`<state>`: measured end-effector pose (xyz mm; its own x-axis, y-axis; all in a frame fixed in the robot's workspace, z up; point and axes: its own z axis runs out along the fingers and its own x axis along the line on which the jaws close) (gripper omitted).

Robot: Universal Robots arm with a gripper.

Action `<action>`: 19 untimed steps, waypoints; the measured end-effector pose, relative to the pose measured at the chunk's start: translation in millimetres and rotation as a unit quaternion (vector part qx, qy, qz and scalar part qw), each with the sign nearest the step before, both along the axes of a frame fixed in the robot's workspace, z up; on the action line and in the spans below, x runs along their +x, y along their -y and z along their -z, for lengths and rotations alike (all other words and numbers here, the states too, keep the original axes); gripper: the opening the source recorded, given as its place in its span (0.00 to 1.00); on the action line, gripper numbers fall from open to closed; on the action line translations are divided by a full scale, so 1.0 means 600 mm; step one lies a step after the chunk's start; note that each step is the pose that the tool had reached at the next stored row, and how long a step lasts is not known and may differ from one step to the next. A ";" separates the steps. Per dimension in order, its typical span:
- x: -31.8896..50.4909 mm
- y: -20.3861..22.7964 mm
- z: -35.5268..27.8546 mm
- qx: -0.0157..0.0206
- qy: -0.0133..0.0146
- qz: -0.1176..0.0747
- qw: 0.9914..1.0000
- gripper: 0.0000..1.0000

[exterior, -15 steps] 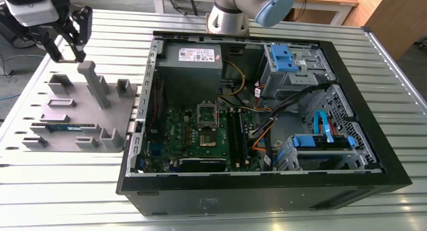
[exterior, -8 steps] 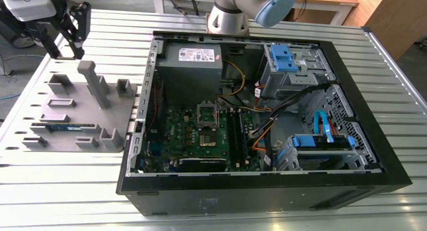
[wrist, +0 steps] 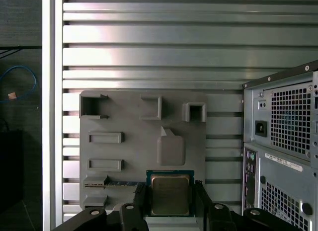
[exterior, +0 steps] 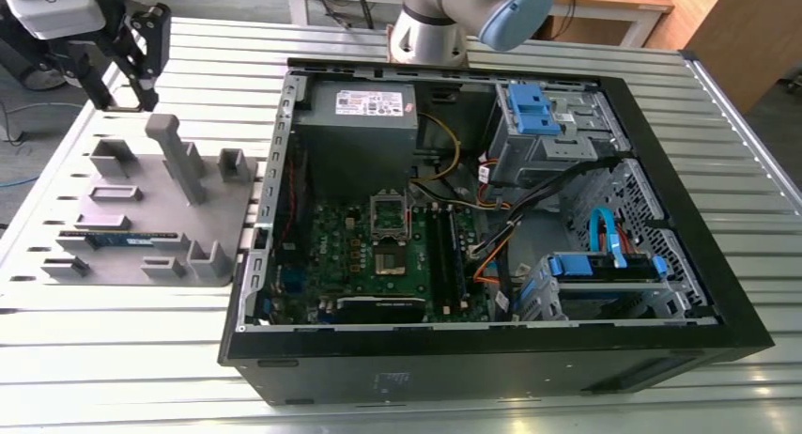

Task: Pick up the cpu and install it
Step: 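Pick up the cpu and move it towards the insertion slot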

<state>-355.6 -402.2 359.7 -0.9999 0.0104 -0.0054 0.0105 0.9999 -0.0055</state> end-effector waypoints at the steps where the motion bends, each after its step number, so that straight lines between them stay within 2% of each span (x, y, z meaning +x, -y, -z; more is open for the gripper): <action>1: 0.000 -0.0001 0.000 0.000 0.000 0.000 1.000 0.47; 8: 0.007 -0.0022 0.000 0.000 0.000 0.000 1.000 0.47; 19: 0.029 -0.0074 0.000 0.000 0.000 0.000 1.000 0.47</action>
